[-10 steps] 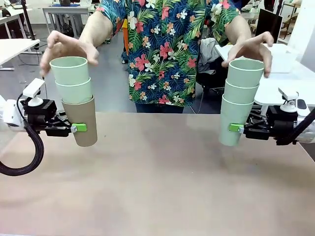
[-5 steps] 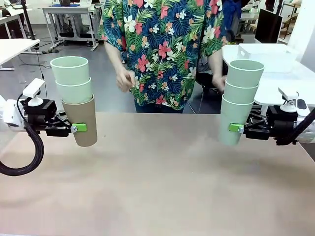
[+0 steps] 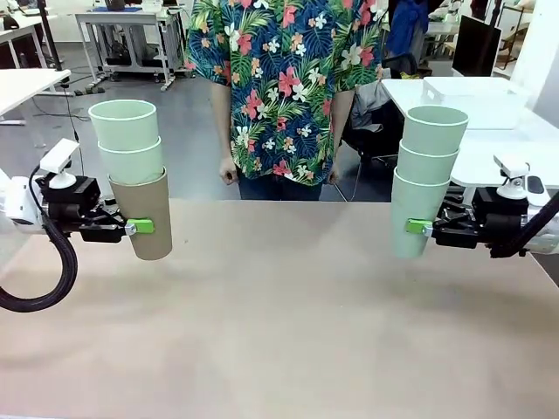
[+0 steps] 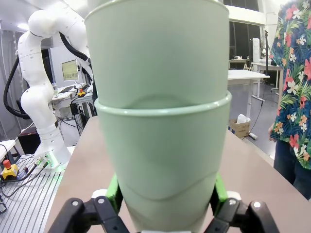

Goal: Stack the cups and store them in the basket.
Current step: Place the stack of Reusable plastic cups into the Pantry Basket.

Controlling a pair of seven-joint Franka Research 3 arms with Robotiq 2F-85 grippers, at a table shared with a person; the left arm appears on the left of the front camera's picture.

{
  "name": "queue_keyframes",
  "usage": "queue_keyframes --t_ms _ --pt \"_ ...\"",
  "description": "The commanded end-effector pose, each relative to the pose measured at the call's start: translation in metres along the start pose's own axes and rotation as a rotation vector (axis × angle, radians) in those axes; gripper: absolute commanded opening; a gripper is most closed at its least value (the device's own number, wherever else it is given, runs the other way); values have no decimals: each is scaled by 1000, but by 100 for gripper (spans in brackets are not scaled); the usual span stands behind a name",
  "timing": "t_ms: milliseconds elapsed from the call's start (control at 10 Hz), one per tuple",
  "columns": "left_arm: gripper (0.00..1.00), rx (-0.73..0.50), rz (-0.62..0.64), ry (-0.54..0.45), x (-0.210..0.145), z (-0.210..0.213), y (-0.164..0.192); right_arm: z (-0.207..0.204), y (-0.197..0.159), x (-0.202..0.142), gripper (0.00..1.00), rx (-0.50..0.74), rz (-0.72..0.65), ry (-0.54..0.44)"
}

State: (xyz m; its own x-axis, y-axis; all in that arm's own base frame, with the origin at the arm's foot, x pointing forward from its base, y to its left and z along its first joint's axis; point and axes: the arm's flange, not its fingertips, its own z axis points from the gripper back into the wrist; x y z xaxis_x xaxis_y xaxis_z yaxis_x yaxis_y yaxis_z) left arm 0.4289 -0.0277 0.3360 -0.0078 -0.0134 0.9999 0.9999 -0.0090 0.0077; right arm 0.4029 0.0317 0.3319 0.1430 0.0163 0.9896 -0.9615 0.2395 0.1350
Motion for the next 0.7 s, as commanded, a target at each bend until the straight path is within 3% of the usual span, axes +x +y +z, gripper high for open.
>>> queue_keyframes --t_ms 0,600 --pt "85 -4 -1 -5 6 0 -1 -1 0 4 86 -6 6 -6" --pt "85 -4 -1 -5 6 0 -1 -1 0 4 86 -6 6 -6"
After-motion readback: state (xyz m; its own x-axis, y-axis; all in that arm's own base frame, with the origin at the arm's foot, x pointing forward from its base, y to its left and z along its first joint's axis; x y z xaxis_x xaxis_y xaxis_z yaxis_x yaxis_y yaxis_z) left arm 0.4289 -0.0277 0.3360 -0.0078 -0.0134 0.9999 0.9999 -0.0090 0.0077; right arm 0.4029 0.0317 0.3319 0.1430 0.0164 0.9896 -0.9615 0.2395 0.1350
